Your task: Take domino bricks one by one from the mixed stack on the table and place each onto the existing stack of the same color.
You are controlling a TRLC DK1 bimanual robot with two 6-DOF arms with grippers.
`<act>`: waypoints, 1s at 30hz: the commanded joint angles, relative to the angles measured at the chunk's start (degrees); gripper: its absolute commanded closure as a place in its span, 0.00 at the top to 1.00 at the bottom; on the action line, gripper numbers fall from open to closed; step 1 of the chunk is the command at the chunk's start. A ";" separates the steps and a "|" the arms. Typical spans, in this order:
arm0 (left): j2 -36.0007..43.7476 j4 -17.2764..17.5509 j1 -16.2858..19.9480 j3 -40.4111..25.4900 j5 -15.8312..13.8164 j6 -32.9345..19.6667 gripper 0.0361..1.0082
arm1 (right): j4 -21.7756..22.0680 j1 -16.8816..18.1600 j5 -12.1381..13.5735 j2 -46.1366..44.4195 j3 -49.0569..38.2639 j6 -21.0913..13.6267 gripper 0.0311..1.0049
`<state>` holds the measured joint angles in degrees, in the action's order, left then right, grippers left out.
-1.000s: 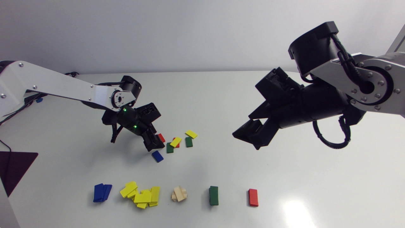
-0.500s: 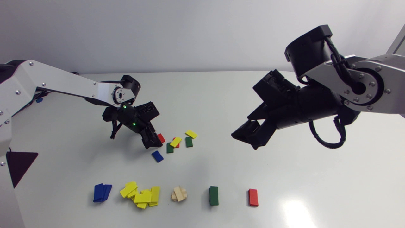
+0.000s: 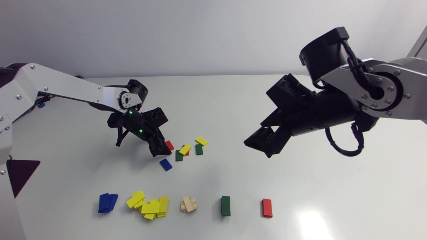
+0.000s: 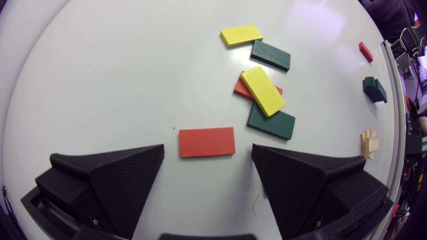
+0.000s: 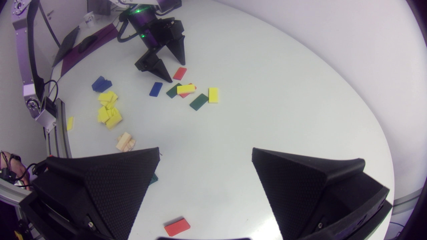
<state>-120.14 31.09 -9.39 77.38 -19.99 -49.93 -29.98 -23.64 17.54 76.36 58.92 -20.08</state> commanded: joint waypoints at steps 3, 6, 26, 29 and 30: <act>-2.91 0.99 -0.54 0.22 -0.75 -1.22 0.71 | 0.18 -0.36 -0.49 1.07 0.06 1.62 0.96; -2.56 -0.24 -0.72 -1.01 -0.75 -0.96 0.60 | 0.18 -0.53 -0.49 1.07 -0.03 1.71 0.96; -1.77 -4.11 -1.60 -5.93 1.36 -0.96 0.50 | 0.18 -1.15 -0.84 0.81 -0.56 2.15 0.96; -1.59 -4.37 -1.60 -6.72 1.62 -1.13 0.47 | 0.18 -1.32 -0.84 0.72 -0.56 2.32 0.96; -1.24 -4.81 -1.69 -7.16 1.97 -1.13 0.46 | 0.18 -1.41 -0.84 0.72 -0.56 2.32 0.96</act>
<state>-119.28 25.15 -10.41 74.08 -19.86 -49.91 -30.00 -24.45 17.10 76.47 58.92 -19.20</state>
